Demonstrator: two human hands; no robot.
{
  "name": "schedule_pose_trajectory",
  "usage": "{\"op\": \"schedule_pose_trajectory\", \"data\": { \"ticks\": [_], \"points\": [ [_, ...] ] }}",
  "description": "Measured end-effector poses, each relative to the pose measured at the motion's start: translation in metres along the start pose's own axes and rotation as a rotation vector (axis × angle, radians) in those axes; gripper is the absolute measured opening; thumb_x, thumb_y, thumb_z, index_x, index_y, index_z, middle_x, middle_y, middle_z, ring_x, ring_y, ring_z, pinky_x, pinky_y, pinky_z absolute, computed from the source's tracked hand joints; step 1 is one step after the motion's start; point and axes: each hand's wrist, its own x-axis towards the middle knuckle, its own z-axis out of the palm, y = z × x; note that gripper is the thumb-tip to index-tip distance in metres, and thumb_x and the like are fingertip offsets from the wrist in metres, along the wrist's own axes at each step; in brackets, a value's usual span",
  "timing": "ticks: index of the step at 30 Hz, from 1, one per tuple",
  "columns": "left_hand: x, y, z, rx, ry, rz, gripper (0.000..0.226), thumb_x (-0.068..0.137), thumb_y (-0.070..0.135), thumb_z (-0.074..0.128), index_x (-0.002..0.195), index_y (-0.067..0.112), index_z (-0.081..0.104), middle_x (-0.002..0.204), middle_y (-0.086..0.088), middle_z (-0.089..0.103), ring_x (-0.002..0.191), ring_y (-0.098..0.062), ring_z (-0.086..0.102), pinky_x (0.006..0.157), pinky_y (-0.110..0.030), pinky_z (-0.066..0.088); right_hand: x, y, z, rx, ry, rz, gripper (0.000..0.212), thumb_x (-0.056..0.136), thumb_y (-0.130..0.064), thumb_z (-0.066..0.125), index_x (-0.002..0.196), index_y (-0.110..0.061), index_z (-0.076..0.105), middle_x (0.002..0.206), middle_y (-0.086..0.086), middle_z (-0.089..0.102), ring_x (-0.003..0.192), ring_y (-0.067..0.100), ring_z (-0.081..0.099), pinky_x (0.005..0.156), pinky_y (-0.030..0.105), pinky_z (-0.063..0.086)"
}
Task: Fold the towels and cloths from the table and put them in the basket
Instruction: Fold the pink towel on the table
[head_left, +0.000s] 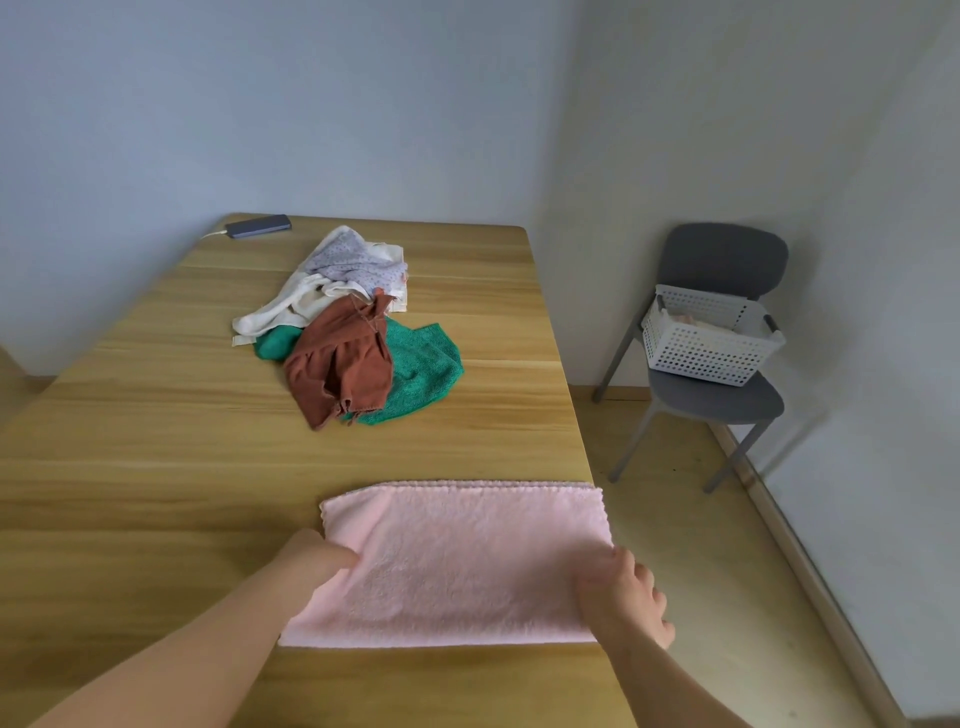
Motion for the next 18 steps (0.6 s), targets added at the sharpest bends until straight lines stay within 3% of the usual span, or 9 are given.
{"op": "schedule_pose_trajectory", "data": {
  "ticks": [2,5,9,12,15,18],
  "points": [
    [-0.005,-0.002,-0.003,-0.053,-0.022,0.010,0.055,0.084,0.013,0.067,0.130,-0.004,0.042,0.089,-0.009,0.047,0.086,-0.026,0.048,0.075,-0.033,0.038,-0.003,0.006,-0.005,0.058,-0.036,0.041,0.051,0.086,-0.027,0.043,0.136,-0.022,0.032,0.135,0.004,0.043,0.123,0.027,0.039,0.098,0.038,0.032],
    [-0.008,0.000,-0.008,-0.077,-0.003,0.084,0.050,0.085,0.011,0.063,0.130,-0.001,0.044,0.106,-0.014,0.053,0.095,-0.029,0.050,0.076,-0.034,0.043,-0.006,0.010,-0.008,0.063,0.006,-0.006,0.043,0.087,-0.019,0.039,0.130,-0.021,0.041,0.128,0.004,0.049,0.119,0.027,0.041,0.092,0.034,0.036],
    [-0.010,0.008,-0.019,0.082,0.143,0.243,0.035,0.088,0.013,0.050,0.122,0.004,0.053,0.095,-0.011,0.058,0.083,-0.026,0.053,0.064,-0.028,0.039,-0.005,0.004,-0.001,0.241,-0.023,-0.077,0.037,0.097,-0.025,0.032,0.130,-0.017,0.044,0.122,0.009,0.055,0.107,0.027,0.052,0.092,0.037,0.045],
    [-0.012,0.011,-0.036,0.153,0.297,0.277,0.032,0.090,0.017,0.046,0.121,0.008,0.048,0.097,-0.010,0.054,0.082,-0.027,0.051,0.059,-0.029,0.034,-0.010,-0.005,0.007,0.319,-0.139,-0.124,0.048,0.093,-0.013,0.033,0.140,-0.023,0.034,0.123,0.010,0.055,0.103,0.027,0.055,0.086,0.034,0.047],
    [-0.014,0.015,-0.053,0.166,0.372,0.310,0.042,0.088,0.011,0.045,0.130,0.013,0.044,0.117,-0.016,0.056,0.100,-0.034,0.053,0.071,-0.030,0.037,-0.018,-0.017,0.017,0.332,-0.243,-0.171,0.051,0.094,-0.015,0.033,0.143,-0.028,0.027,0.104,0.004,0.055,0.089,0.022,0.053,0.068,0.027,0.043],
    [-0.022,0.029,-0.054,0.134,0.370,0.391,0.051,0.088,0.007,0.047,0.138,0.018,0.041,0.134,-0.012,0.051,0.110,-0.033,0.052,0.080,-0.030,0.039,-0.019,-0.024,0.023,0.378,-0.282,-0.148,0.053,0.093,-0.012,0.033,0.144,-0.027,0.027,0.092,0.000,0.055,0.079,0.016,0.054,0.061,0.025,0.042]
  ]
}}
